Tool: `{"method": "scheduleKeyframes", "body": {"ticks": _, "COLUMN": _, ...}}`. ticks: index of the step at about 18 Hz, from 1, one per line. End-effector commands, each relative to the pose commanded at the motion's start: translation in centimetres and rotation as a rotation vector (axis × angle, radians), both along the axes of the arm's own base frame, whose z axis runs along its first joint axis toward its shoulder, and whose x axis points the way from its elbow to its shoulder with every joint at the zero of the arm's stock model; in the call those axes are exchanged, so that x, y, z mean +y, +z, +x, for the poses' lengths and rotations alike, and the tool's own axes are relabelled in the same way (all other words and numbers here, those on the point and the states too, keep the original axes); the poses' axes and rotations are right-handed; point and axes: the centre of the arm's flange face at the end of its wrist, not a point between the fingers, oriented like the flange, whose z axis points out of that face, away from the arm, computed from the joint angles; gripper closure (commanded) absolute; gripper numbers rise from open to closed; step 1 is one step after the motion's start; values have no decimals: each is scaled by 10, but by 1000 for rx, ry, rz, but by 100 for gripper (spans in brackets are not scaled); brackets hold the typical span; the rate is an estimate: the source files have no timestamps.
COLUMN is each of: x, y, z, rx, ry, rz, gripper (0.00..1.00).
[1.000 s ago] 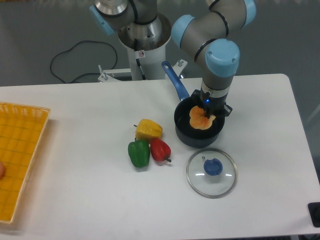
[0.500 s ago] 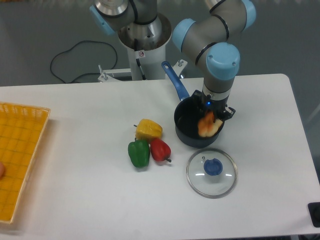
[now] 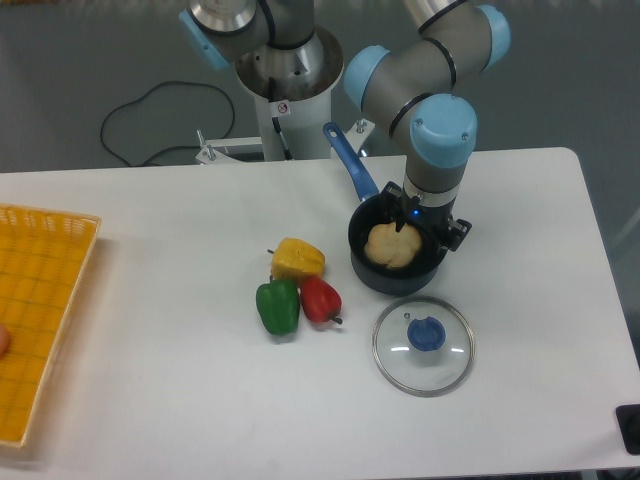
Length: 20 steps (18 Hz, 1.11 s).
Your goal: Place the round bread in the pot
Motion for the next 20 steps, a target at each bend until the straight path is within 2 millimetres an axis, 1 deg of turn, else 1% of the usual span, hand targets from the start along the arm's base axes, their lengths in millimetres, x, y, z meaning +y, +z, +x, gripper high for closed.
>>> {"method": "scheduleKeyframes", "body": {"ticks": 3, "x": 2, "y": 12, "z": -7, "rx": 23, "ry": 0, "rz": 11, "gripper": 0}}
{"method": "scheduleKeyframes", "body": {"ticks": 5, "x": 5, "y": 27, "z": -17, "rx": 47, "ry": 3, "rz": 33, "gripper": 0}}
{"method": "scheduleKeyframes", "body": {"ticks": 7, "x": 14, "y": 37, "z": -33, "rx": 61, "ry": 1, "rz": 39, "gripper": 0}}
{"method": "scheduleKeyframes", "body": {"ticks": 9, "x": 16, "y": 41, "z": -37, "rx": 56, "ry": -9, "rz": 35, "gripper": 0}}
{"method": "scheduleKeyframes", "body": {"ticks": 11, "x": 19, "y": 53, "z": -41, "rx": 77, "ry": -67, "rz": 44, "gripper": 0}}
{"method": "scheduleKeyframes", "body": {"ticks": 12, "x": 20, "y": 59, "z": -47, "rx": 87, "ry": -113, "rz": 47, "gripper": 0}}
{"method": "scheduleKeyframes", "body": {"ticks": 15, "x": 24, "y": 66, "z": -60, "rx": 97, "ry": -245, "rz": 45, "gripper": 0}}
{"method": "scheduleKeyframes", "body": {"ticks": 17, "x": 15, "y": 72, "z": -75, "rx": 106, "ry": -232, "rz": 52, "gripper": 0}}
{"method": "scheduleKeyframes", "body": {"ticks": 20, "x": 5, "y": 81, "z": -92, "rx": 101, "ry": -212, "rz": 69, "gripper": 0}}
